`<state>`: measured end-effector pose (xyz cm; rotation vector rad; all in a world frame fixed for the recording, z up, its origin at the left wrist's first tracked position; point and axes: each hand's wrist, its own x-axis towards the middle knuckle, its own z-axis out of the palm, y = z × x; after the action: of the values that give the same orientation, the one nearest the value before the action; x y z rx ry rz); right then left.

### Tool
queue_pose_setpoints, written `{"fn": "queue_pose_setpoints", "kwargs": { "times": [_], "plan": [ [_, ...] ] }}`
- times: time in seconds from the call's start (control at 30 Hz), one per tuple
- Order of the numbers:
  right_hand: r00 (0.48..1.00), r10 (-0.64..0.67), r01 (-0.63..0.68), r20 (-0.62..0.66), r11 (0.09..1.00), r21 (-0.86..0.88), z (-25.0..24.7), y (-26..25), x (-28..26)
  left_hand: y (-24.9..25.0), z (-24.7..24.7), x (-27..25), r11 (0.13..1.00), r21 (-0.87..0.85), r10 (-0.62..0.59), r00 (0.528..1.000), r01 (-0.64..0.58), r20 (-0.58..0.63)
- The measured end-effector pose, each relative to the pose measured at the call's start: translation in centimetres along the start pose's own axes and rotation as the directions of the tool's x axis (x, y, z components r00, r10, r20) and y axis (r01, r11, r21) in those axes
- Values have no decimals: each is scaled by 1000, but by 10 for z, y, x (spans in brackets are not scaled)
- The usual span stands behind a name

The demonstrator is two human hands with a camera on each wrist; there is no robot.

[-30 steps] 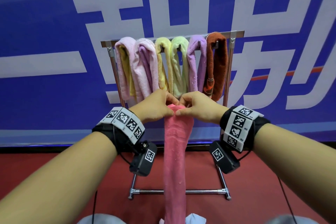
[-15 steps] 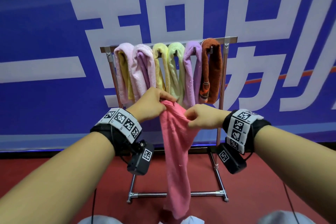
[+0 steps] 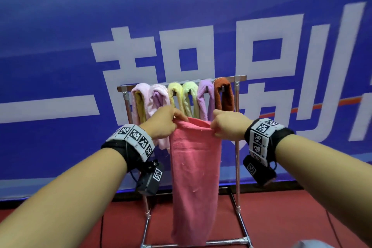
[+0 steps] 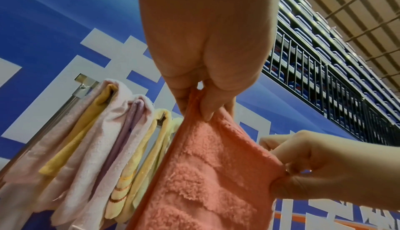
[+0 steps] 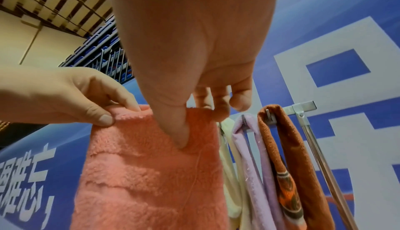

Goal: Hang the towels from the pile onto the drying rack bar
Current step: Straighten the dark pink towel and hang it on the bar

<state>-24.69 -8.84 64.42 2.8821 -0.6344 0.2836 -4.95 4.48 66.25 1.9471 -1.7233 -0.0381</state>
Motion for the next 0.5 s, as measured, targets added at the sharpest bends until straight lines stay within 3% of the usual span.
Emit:
{"fn": "queue_pose_setpoints", "kwargs": {
  "times": [0.17, 0.27, 0.37, 0.5],
  "plan": [
    [999, 47, -46, -7, 998, 52, -13, 10, 21, -5, -18, 16, 998, 56, 17, 1000, -16, -10],
    [990, 98, -76, -105, 979, 190, -18, 14, 40, -14, -29, 33, 1000, 15, 18, 996, -17, -89],
    [978, 118, -62, -170, 951, 304, -21, 24, 65, -24, -39, 54, 1000, 5, 29, 993, -29, -113],
    [984, 51, 13, -169, 934, 356, -21, 41, 96, -42, -47, 78, 998, 30, 49, 993, -46, -103]
  ]
}}
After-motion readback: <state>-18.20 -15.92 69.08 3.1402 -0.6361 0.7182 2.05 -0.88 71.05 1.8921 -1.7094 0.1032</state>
